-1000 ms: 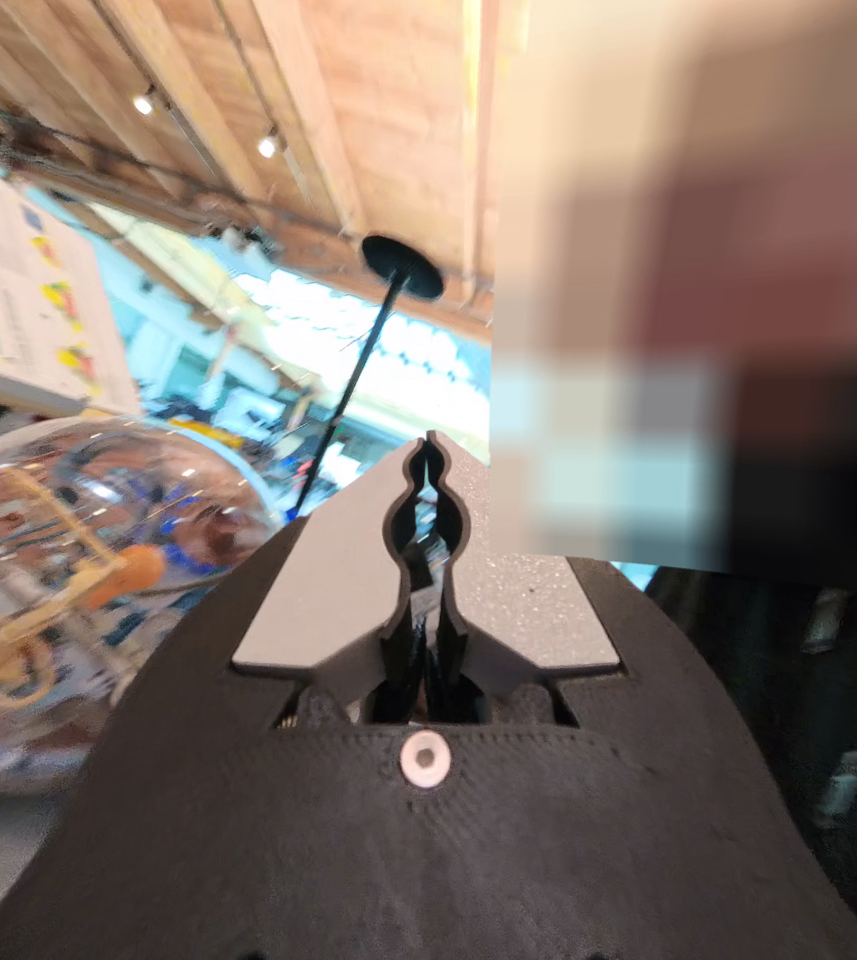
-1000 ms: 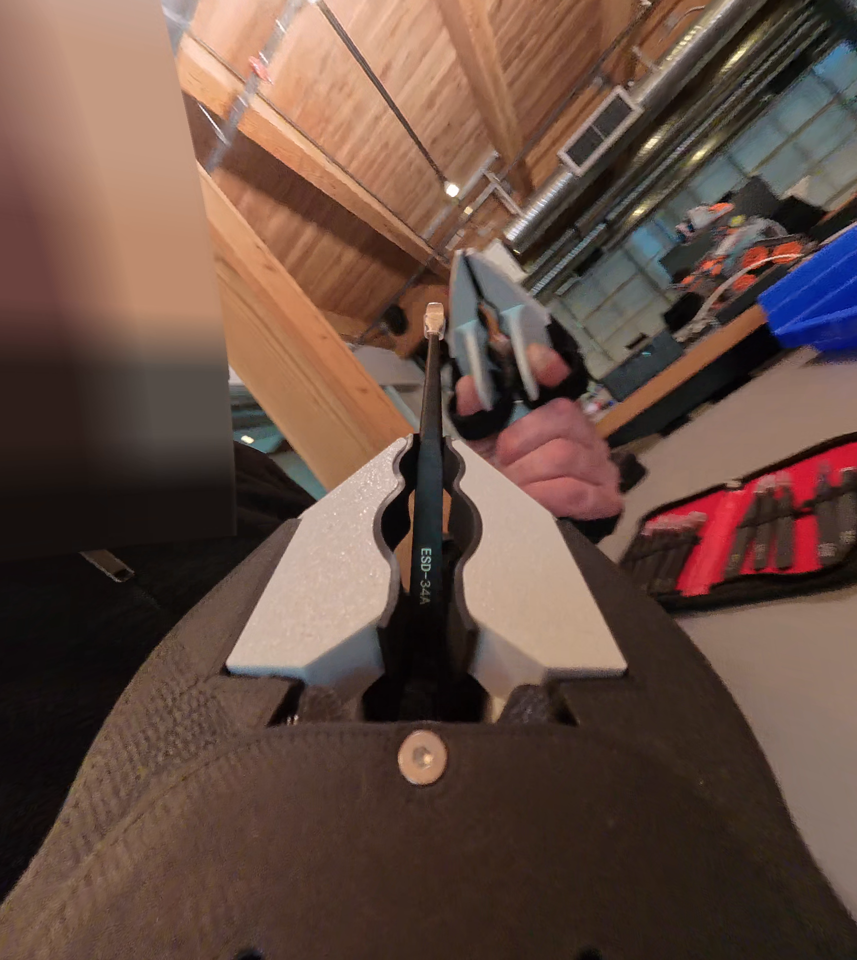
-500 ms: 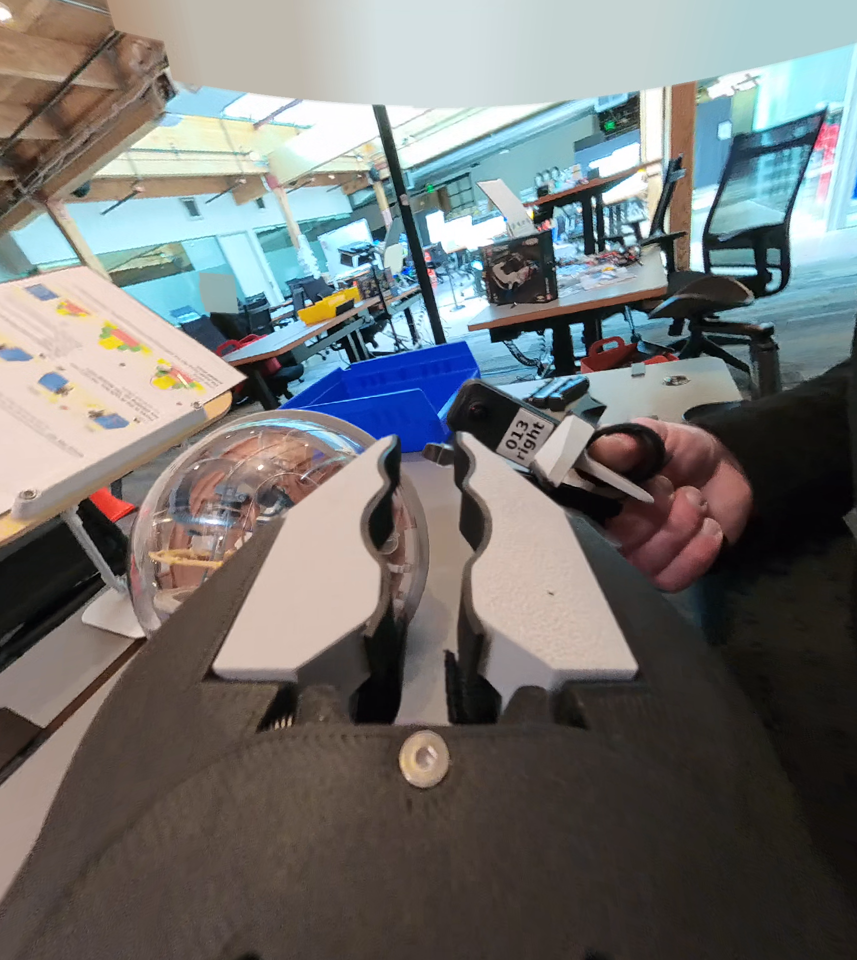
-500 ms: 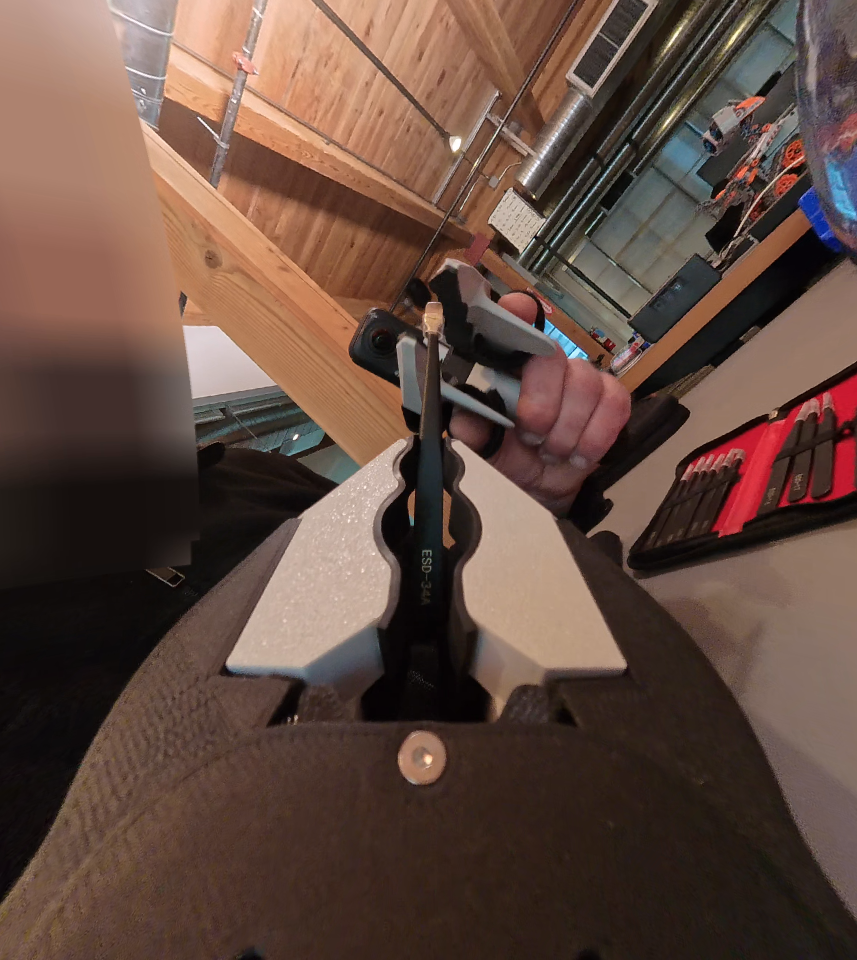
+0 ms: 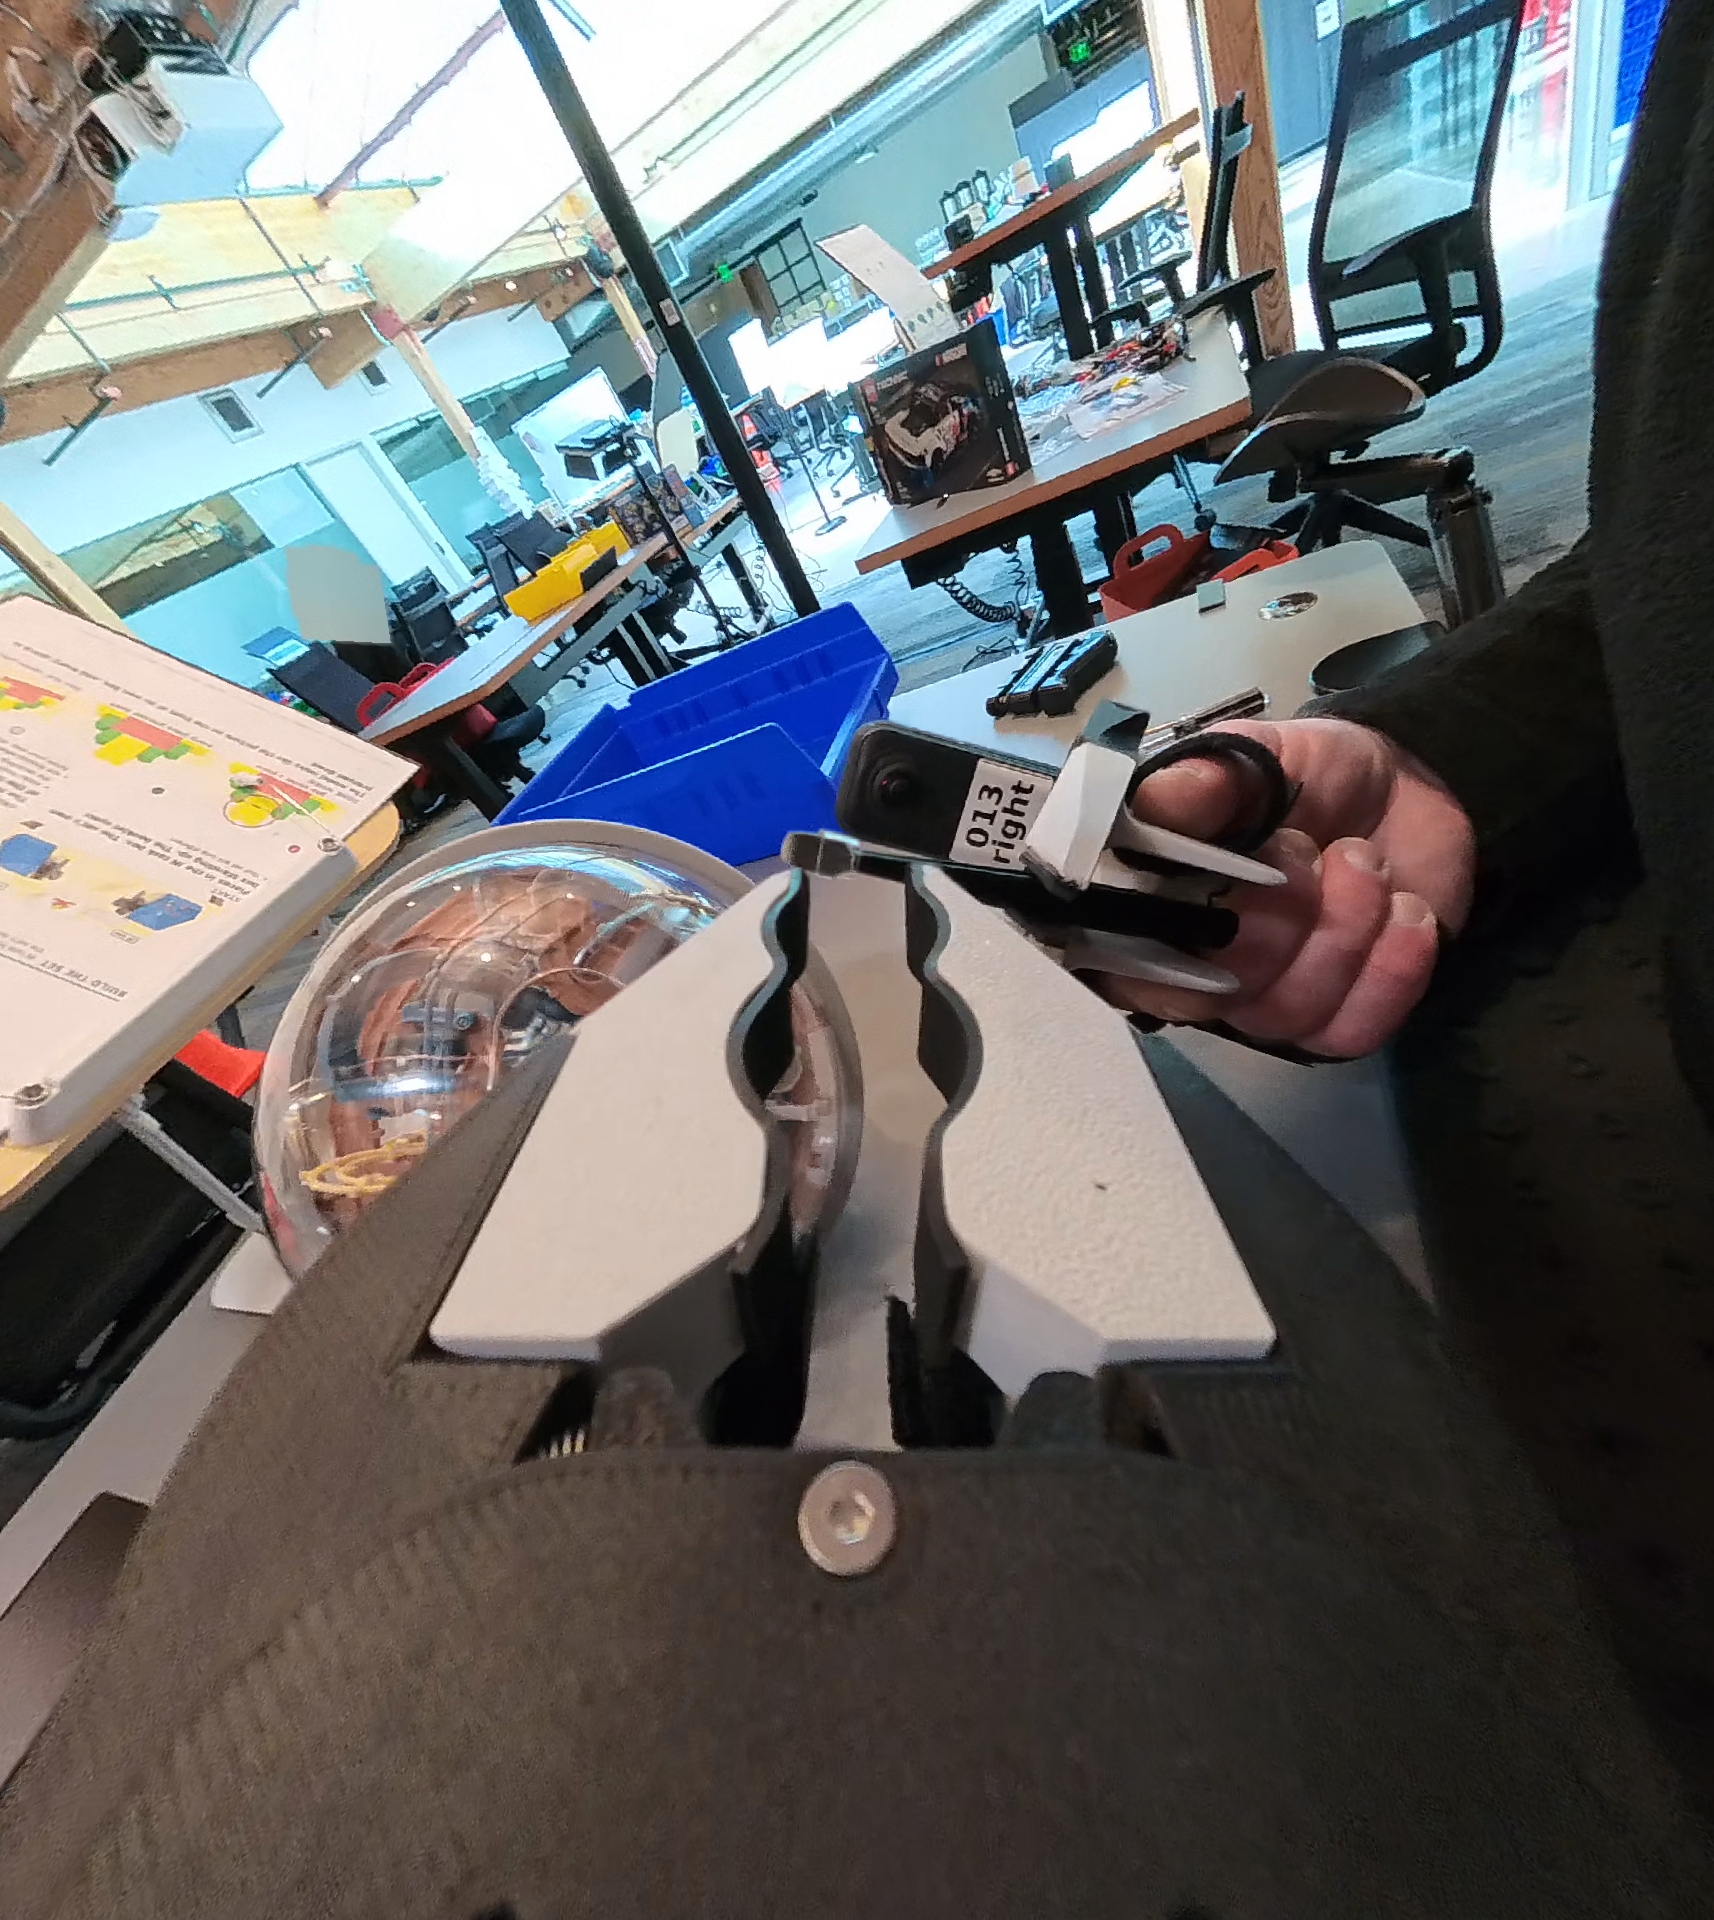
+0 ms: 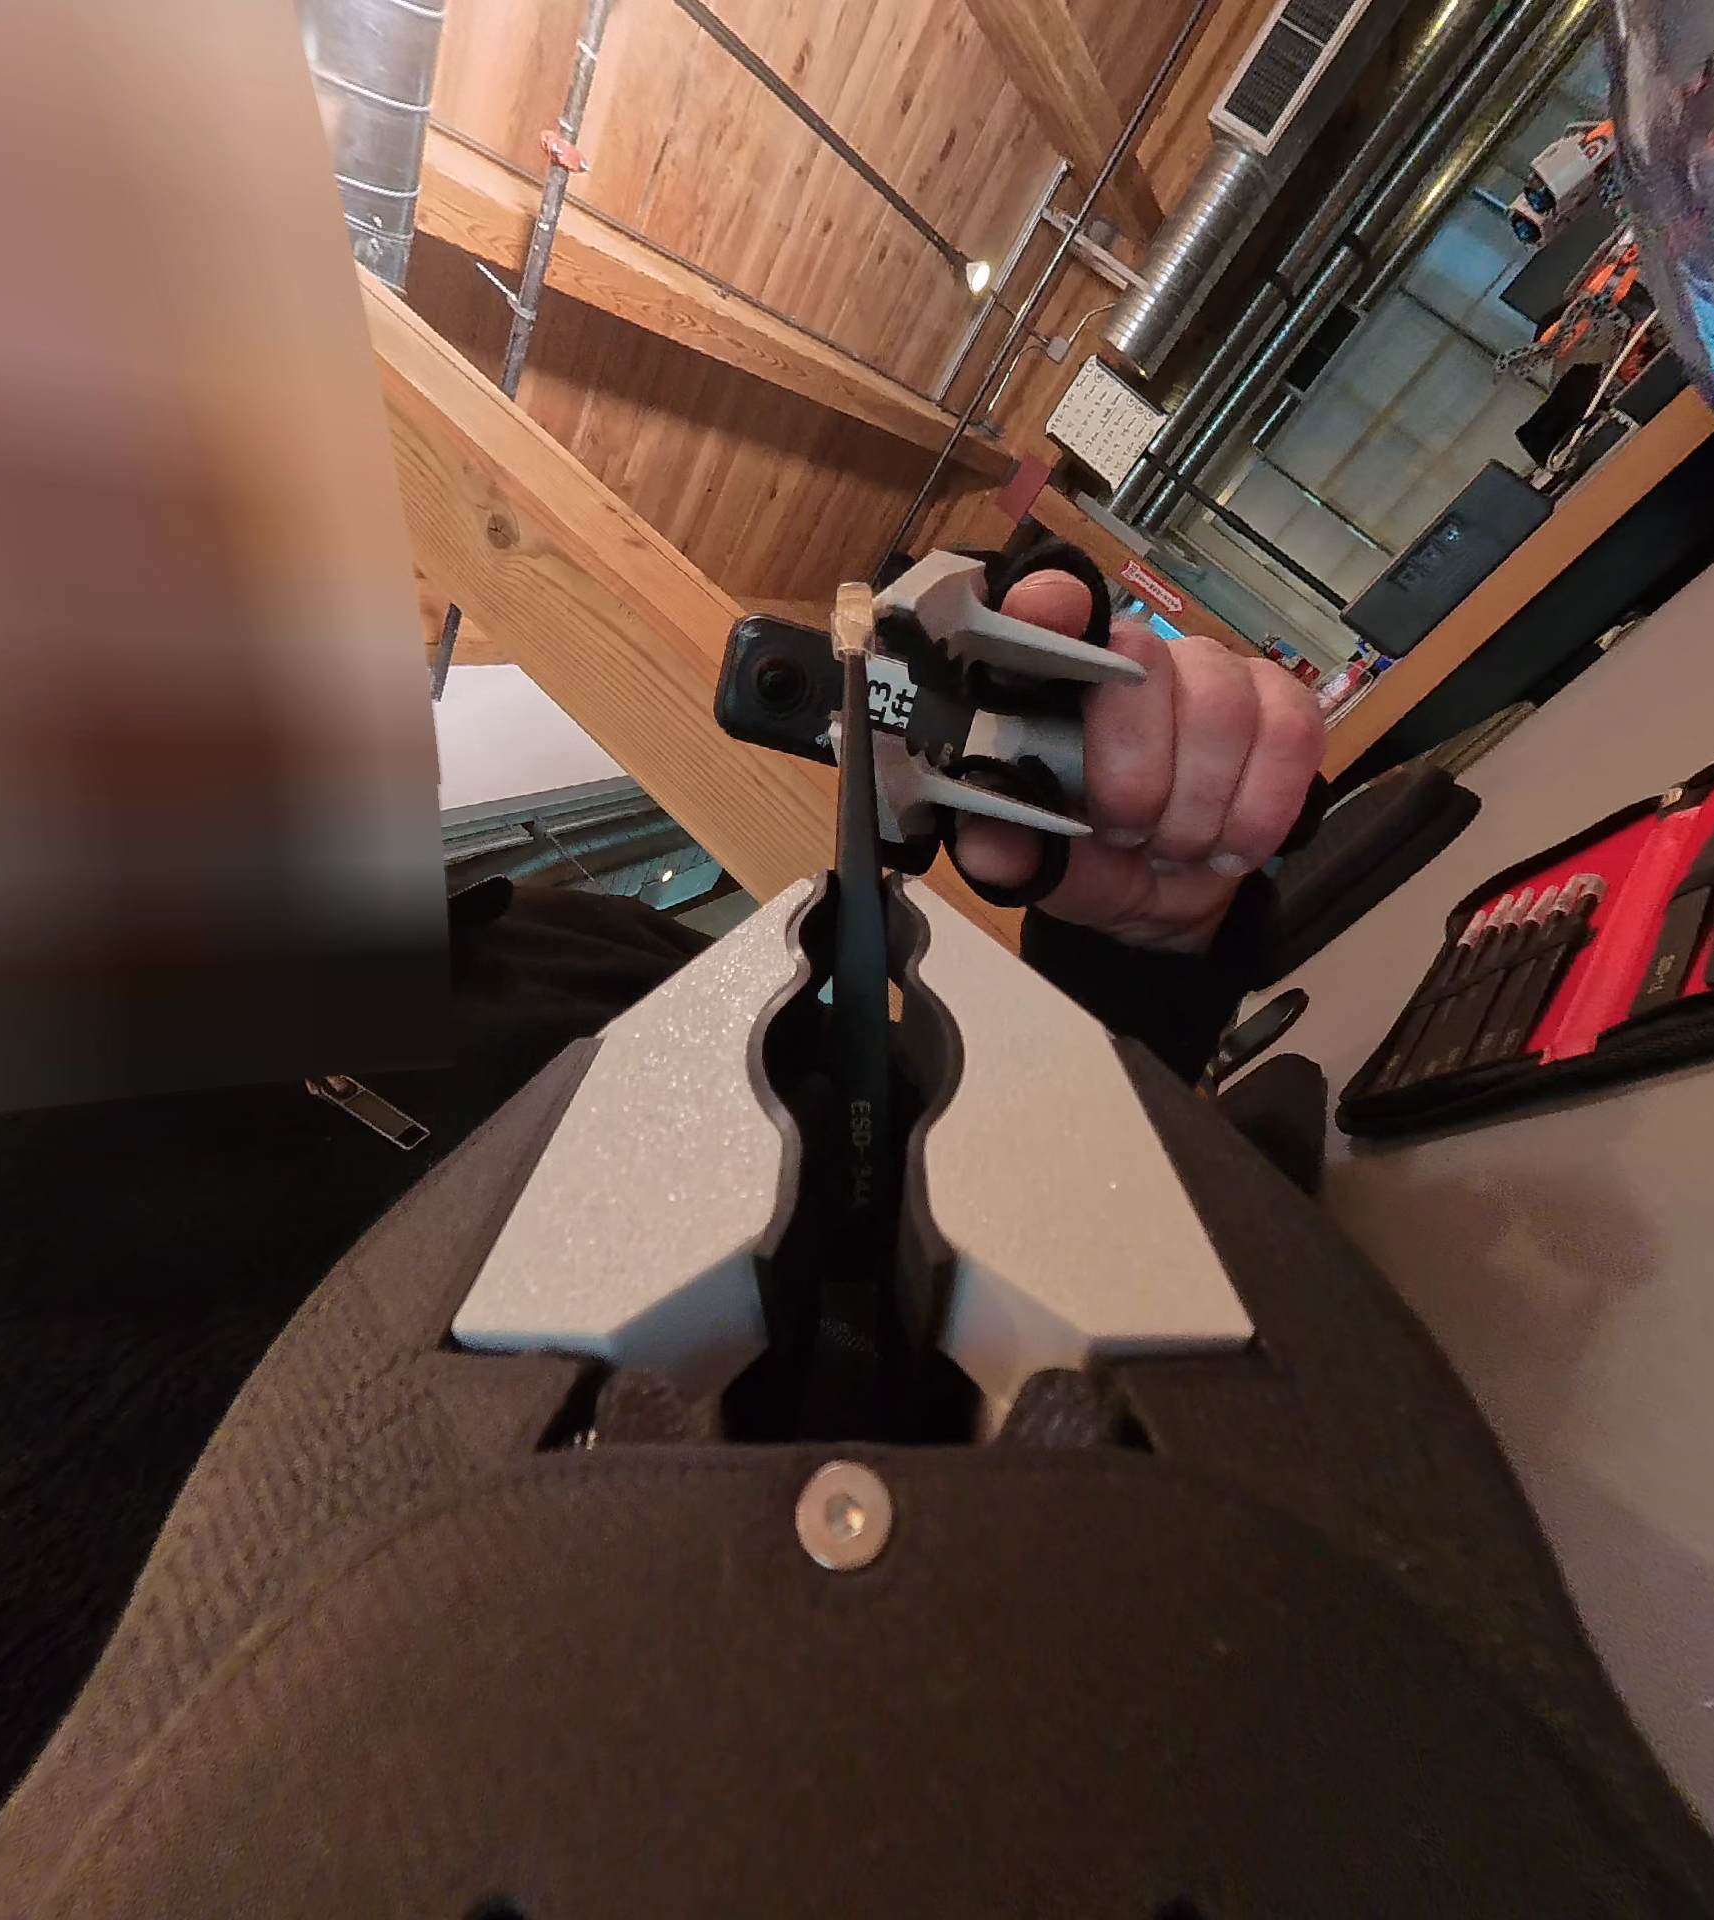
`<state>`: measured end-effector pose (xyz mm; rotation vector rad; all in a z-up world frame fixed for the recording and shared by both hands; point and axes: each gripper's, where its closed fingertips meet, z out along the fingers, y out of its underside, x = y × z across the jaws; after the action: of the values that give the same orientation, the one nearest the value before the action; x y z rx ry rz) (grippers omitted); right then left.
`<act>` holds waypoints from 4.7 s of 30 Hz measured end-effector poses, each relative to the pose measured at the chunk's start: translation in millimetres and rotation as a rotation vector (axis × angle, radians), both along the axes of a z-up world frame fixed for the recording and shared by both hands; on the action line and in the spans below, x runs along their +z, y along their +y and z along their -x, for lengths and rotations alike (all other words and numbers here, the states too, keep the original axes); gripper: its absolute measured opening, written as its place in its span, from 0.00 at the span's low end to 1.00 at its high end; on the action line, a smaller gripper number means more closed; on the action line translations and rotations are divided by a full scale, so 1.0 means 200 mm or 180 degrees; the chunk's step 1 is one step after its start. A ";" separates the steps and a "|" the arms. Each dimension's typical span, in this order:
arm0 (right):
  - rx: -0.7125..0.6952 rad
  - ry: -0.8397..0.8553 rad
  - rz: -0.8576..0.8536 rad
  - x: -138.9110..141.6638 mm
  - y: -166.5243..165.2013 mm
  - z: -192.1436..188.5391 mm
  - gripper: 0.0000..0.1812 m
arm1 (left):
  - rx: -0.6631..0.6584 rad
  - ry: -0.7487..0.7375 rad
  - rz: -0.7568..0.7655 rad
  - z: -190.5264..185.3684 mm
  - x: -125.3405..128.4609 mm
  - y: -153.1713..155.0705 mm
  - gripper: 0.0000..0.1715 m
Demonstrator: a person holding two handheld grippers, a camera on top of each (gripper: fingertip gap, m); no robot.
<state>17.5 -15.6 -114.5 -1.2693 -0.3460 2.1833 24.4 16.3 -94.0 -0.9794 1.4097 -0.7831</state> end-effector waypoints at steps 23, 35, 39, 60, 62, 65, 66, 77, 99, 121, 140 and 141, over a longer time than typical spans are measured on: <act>-0.0970 -0.1041 -0.0837 -0.05 0.05 0.03 0.03 | -0.0602 -0.0876 0.2579 -0.01 0.04 0.01 0.03; -0.1288 -0.1235 -0.0991 -0.04 0.06 0.03 0.03 | -0.0574 -0.1351 0.2705 -0.01 0.05 0.02 0.03; -0.1489 -0.1506 -0.1158 -0.04 0.08 0.03 0.03 | -0.0458 -0.1449 0.2667 0.00 0.05 0.02 0.03; -0.3294 -0.4260 -0.3249 -0.15 0.23 -0.18 0.03 | 0.0343 -0.1690 0.2904 -0.11 -0.06 0.09 0.01; -0.3206 -0.4166 -0.3123 -0.17 0.24 -0.18 0.03 | 0.0391 -0.1587 0.2799 -0.12 -0.07 0.08 0.01; -0.3072 -0.3968 -0.2982 -0.18 0.23 -0.17 0.03 | 0.0451 -0.1453 0.2647 -0.10 -0.07 0.09 0.02; -0.3093 -0.4027 -0.3030 -0.18 0.24 -0.18 0.03 | 0.0445 -0.1448 0.2658 -0.09 -0.07 0.10 0.04; -0.2964 -0.4359 -0.3760 -0.20 0.21 -0.20 0.03 | 0.0180 -0.0930 0.2680 -0.11 -0.13 0.03 0.01; -0.1819 -0.4106 -0.4165 -0.25 0.06 -0.34 0.03 | 0.0078 -0.0742 0.3191 0.13 -0.17 0.05 0.00; -0.1531 -0.4433 -0.3870 -0.42 0.12 -0.47 0.03 | 0.0651 0.1675 0.1524 -0.07 -0.86 -0.05 0.22; -0.1056 -0.1776 -0.0978 -0.15 0.06 -0.35 0.04 | -0.0218 -0.0554 0.2687 -0.36 -0.13 -0.01 0.09; -0.1037 -0.1719 -0.0926 -0.15 0.06 -0.35 0.04 | -0.0225 -0.0596 0.2705 -0.36 -0.12 -0.01 0.06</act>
<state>87.5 -3.0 -144.2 -1.5996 -0.5965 1.4394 96.5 14.9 -117.8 -1.4434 0.9375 -1.5456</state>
